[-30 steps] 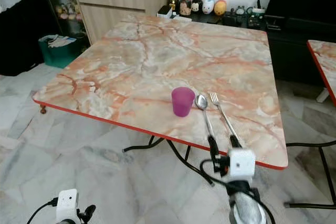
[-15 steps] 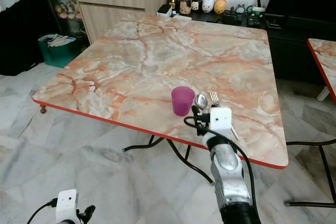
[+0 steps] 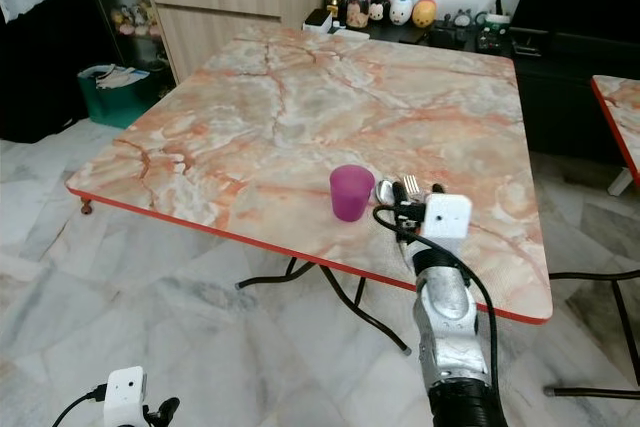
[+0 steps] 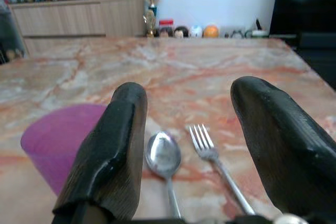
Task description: Setting the table
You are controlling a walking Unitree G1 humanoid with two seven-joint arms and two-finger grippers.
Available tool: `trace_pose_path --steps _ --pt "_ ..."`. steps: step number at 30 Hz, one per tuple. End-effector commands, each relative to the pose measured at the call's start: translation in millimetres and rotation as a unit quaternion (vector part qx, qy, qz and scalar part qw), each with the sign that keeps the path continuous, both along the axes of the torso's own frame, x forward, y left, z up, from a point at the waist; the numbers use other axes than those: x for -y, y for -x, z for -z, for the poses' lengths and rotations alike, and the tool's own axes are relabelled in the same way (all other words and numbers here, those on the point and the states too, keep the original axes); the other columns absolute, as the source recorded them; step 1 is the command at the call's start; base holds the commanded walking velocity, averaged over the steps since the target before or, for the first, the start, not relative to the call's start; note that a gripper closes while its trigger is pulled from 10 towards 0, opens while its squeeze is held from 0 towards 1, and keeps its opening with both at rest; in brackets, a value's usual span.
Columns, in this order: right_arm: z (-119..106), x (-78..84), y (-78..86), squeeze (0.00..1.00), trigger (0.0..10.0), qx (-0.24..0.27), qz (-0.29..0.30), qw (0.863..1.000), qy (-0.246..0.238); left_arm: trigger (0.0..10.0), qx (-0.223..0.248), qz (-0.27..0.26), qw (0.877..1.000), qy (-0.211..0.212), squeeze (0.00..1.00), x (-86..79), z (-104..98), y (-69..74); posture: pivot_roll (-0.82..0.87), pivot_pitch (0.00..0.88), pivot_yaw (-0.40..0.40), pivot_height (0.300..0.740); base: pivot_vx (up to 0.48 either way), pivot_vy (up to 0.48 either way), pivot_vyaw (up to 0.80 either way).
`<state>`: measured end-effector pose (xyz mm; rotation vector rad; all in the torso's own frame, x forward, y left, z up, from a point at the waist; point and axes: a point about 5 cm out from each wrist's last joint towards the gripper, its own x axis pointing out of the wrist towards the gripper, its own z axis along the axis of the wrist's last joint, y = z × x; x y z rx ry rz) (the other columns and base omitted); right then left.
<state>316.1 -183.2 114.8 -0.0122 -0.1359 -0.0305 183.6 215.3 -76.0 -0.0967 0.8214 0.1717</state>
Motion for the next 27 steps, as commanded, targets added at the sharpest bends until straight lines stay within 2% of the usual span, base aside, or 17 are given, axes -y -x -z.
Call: trace_pose_path --steps 1,7,23,27 --pt "-2.6 -2.5 0.1 0.0 10.0 0.007 -0.006 1.0 -0.003 10.0 0.001 -0.01 1.0 0.005 0.0 0.5 1.0 2.0 -0.05 0.0 0.0 0.719 0.0 0.0 0.0" --pt "0.0 -8.8 -1.6 0.0 10.0 0.003 -0.017 1.0 -0.009 10.0 0.003 -0.017 1.0 0.006 0.0 -0.2 0.6 1.2 -0.04 0.0 -0.001 0.719 0.0 0.0 0.0" --pt "-2.8 -10.3 -2.8 0.0 10.0 0.013 -0.021 1.0 -0.013 10.0 0.0 -0.016 1.0 0.008 0.0 -2.5 1.1 3.2 -0.04 0.0 -0.003 0.719 0.0 0.0 0.0" --pt "-1.4 -11.4 -2.3 0.0 10.0 0.012 -0.024 1.0 -0.013 10.0 0.001 -0.016 1.0 0.008 0.0 -1.6 1.0 2.8 -0.04 0.0 -0.005 0.719 0.247 0.0 0.0"
